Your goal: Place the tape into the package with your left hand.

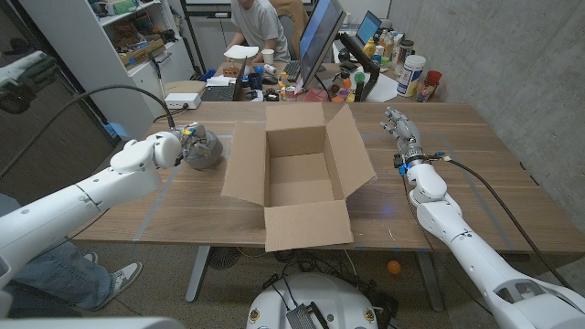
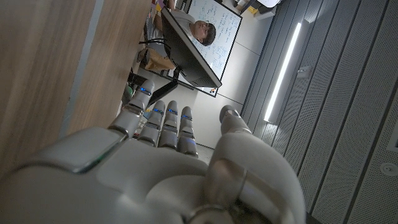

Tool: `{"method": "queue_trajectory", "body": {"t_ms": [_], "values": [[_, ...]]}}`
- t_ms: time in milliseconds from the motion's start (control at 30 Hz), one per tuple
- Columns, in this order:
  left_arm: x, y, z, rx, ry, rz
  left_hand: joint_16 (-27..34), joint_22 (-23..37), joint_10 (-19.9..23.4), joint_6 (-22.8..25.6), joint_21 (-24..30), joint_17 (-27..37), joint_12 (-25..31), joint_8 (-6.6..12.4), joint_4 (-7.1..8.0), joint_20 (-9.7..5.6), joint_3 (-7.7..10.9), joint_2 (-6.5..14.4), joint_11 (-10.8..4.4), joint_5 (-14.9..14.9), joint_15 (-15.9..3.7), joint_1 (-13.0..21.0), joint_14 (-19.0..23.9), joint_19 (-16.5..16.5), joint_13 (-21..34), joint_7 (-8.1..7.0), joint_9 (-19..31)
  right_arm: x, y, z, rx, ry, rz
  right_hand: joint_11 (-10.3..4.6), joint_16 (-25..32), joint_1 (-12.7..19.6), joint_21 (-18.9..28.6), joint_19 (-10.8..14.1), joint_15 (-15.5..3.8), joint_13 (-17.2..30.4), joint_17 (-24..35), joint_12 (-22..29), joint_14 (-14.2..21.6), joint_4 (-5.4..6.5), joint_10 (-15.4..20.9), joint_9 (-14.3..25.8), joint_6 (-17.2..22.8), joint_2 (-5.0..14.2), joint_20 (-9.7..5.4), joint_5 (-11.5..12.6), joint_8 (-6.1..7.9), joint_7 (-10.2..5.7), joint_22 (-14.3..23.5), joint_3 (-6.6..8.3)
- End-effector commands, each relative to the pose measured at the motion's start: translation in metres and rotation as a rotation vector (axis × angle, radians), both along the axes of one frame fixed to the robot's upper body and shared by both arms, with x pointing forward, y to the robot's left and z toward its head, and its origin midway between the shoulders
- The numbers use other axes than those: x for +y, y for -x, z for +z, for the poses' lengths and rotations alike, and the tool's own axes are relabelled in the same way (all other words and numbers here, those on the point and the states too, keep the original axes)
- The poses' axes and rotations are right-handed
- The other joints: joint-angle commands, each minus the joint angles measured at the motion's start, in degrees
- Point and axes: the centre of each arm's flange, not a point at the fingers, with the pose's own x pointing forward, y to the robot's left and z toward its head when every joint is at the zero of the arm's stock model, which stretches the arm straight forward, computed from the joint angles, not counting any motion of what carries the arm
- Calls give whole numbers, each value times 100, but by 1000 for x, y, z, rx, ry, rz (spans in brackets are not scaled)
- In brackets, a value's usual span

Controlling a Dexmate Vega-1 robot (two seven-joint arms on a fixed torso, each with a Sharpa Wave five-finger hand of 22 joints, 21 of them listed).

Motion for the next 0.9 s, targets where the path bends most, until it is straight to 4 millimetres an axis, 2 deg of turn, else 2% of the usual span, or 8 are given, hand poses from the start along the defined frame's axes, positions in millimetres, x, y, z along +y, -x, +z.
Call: {"method": "queue_trajectory", "body": {"t_ms": [33, 900], "values": [[-2, 8, 16, -39, -1, -19, 148, 18, 807, 874, -15, 195, 16, 559, 28, -197, 105, 447, -819, 60, -1227, 411, 1142, 191, 1790, -551, 21, 2, 7, 6, -15, 4, -7, -2, 5, 36, 0, 5, -6, -1, 1, 11, 46, 8, 32, 0, 35, -14, 55, 11, -19, 4, 19, -23], [-3, 43, 56, -103, -55, -40, 121, 14, 804, 814, -8, 291, -7, 602, 25, -156, 127, 449, -822, 66, -1226, 413, 1151, 73, 1994, -571, 61, 1, 15, 8, -15, 5, -21, 31, 10, 54, 14, 52, 9, 0, -7, 9, 53, 6, 34, 0, 28, 5, 89, 10, -25, 36, 17, -26]]}}
